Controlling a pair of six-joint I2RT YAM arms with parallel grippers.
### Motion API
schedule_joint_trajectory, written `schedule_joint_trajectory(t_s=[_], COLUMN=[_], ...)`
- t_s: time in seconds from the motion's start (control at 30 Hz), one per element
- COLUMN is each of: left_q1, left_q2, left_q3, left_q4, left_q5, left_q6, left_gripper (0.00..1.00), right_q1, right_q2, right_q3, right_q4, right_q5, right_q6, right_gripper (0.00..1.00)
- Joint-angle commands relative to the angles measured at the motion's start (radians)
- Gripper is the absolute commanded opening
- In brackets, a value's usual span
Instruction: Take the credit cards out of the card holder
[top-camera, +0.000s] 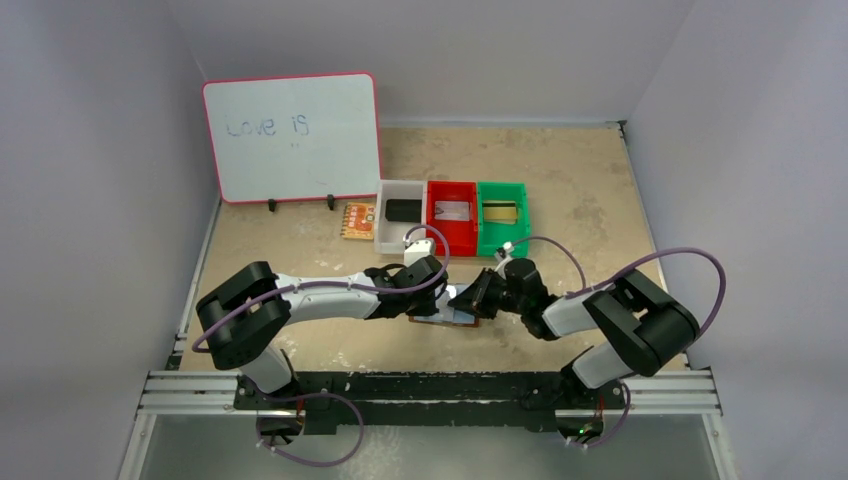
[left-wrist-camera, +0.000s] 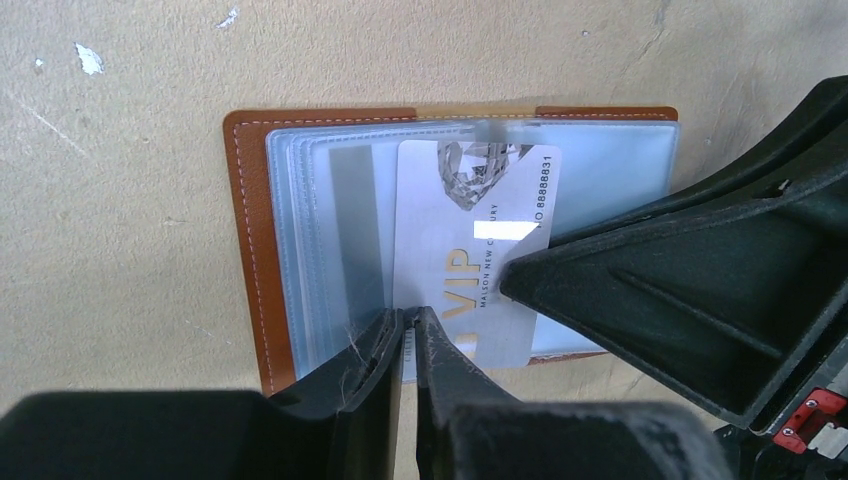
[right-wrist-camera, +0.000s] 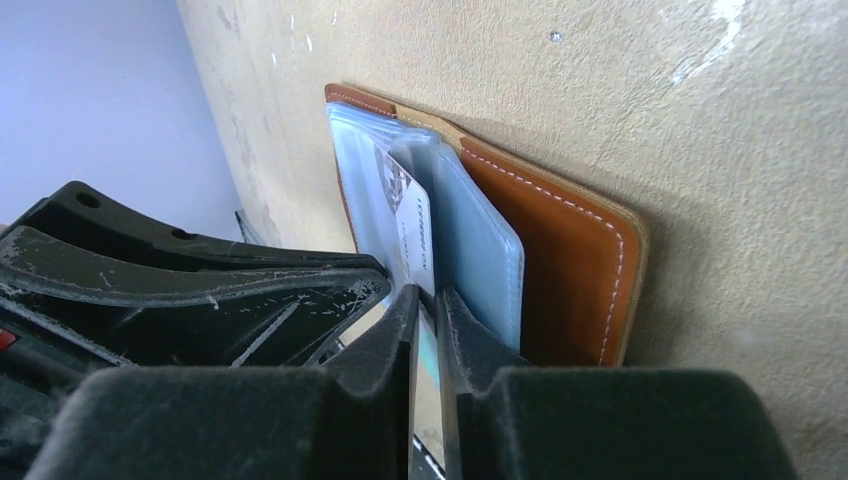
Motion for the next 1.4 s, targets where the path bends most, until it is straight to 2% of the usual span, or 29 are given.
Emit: schedule_joint_trajectory(t_s=[0.0,0.2,0.37,0.5,0.63,0.87,1.07,1.3,1.37], left_q1=[-0.01,-0.011,-0.011,-0.014,-0.013,-0.013,-0.014,0.0,0.051], left_q2=[0.001,-0.017,-0.064,-0.089,-0.132,-0.204,-0.313,-0.439,-0.467], left_q3=[-0.035,-0.039,-0.048,-0.06,-0.081,-0.104,-0.126,-0.153,-0.162], left_q4=[-0.06,-0.066,-0.055,-0.03,0.012,0.05,0.073,0.067,0.07], left_q5=[-0.004,-0.029,-0.043,-0.05,-0.047,-0.069,-0.118,-0.163,-0.091], left_q6=[-0.002,-0.018,-0.023,-0.027,-0.025,-0.028,-0.028,-0.014,0.005], left_gripper=[0.1,0.08,0.08,0.07,0.12,0.17,0.26,0.52,0.59], right_q1=[-0.007,-0.016,-0.021,-0.022,-0.022,-0.022,-0.022,-0.022,-0.022], right_q2=[-0.001,-0.065,-0.179,-0.253,-0.33,-0.482,-0.543,-0.55,-0.541], right_q3=[-0.013,-0.024,-0.075,-0.05,-0.028,-0.049,-0.062,-0.095,-0.096], right_q4=[0.064,-0.016,-0.048,-0.161,-0.257,-0.241,-0.216,-0.072,-0.032], right_q5=[-0.017,0.021,0.052,0.073,0.112,0.123,0.122,0.071,0.033], right_q6=[0.014,0.01,0.014,-0.023,-0.047,-0.049,-0.088,-0.138,-0.157], right_gripper=[0.1,0.0,0.0,0.0,0.0,0.0,0.0,0.0,0.0])
